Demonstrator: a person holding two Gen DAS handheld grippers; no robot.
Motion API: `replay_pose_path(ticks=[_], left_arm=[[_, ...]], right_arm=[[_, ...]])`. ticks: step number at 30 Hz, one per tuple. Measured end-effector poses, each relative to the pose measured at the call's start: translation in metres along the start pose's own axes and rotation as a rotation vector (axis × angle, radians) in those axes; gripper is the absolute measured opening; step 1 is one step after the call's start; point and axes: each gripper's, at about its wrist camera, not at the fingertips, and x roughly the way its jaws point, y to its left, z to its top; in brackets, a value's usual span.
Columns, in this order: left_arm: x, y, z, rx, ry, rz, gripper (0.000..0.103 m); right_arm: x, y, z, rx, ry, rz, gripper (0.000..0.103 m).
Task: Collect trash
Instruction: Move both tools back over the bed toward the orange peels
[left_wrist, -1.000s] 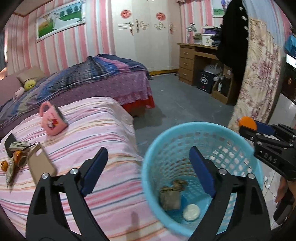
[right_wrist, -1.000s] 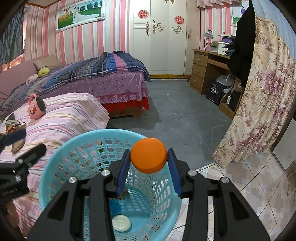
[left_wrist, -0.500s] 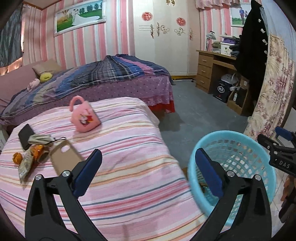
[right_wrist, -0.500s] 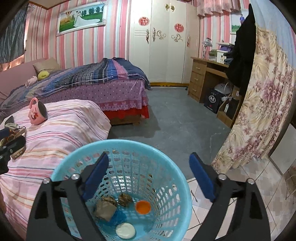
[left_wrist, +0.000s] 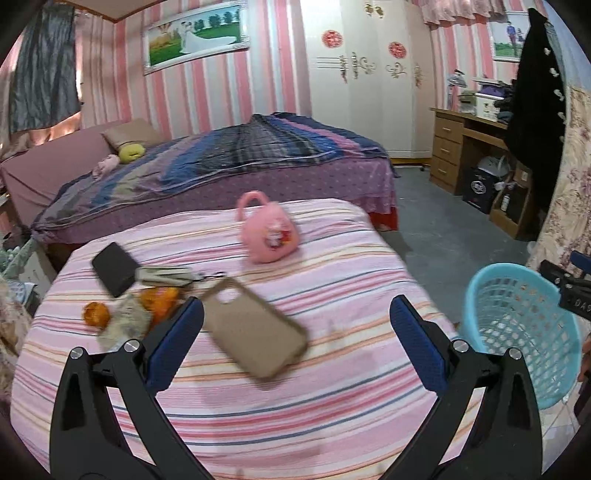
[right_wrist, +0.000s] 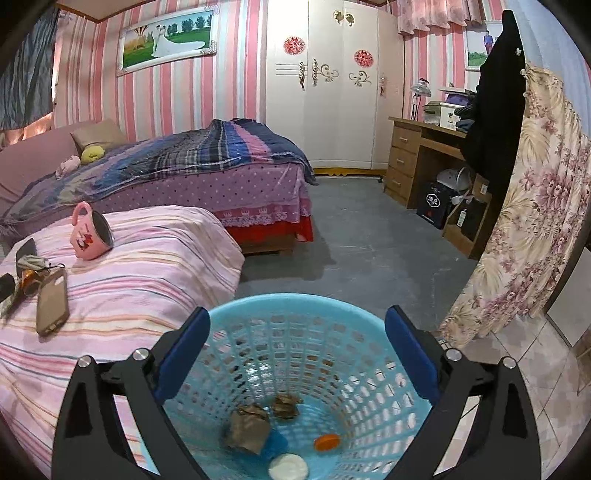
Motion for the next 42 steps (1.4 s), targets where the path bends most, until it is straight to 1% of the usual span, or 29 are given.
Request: replay_pose_path(ticks=[6, 12, 16, 20, 23, 25, 27, 28, 31, 36, 40, 42], left_arm=[[-0.003, 0.048, -0.003, -0.003, -0.010, 0.084, 0.097], [0.001, 0.109, -0.014, -0.082, 0.001, 0.133, 0.097], [0.007, 0.141, -0.018, -0.111, 0.019, 0.177, 0.097], [0.009, 0.177, -0.024, -0.146, 0.037, 0.213, 0.097], [0.009, 0.200, -0.029, -0.167, 0.055, 0.208, 0.097], [0.010, 0.218, -0.032, -0.186, 0.064, 0.225, 0.097], [0.011, 0.232, -0.034, -0.209, 0.074, 0.234, 0.097], [0.011, 0.239, -0.034, -0.225, 0.077, 0.230, 0.097], [0.011, 0.256, -0.034, -0.267, 0.079, 0.225, 0.097], [0.015, 0.279, -0.038, -0.312, 0.085, 0.263, 0.097], [0.026, 0.292, -0.044, -0.343, 0.104, 0.282, 0.097], [0.033, 0.293, -0.049, -0.342, 0.113, 0.292, 0.097]], right_arm=[[-0.001, 0.029, 0.001, -0.019, -0.012, 0.021, 0.094], [0.002, 0.069, 0.002, -0.066, -0.007, 0.070, 0.094], [0.002, 0.097, 0.000, -0.118, 0.000, 0.114, 0.094], [0.000, 0.125, 0.000, -0.137, 0.001, 0.158, 0.094], [0.001, 0.152, 0.000, -0.180, 0.001, 0.191, 0.094], [0.001, 0.167, 0.001, -0.199, 0.004, 0.214, 0.094], [0.003, 0.185, 0.003, -0.212, 0.018, 0.257, 0.094], [0.003, 0.190, 0.004, -0.219, 0.023, 0.267, 0.096], [0.009, 0.217, 0.012, -0.255, 0.032, 0.288, 0.097], [0.016, 0.253, 0.024, -0.271, 0.003, 0.313, 0.097], [0.024, 0.269, 0.018, -0.266, -0.002, 0.336, 0.097], [0.033, 0.274, 0.011, -0.263, 0.028, 0.335, 0.097]])
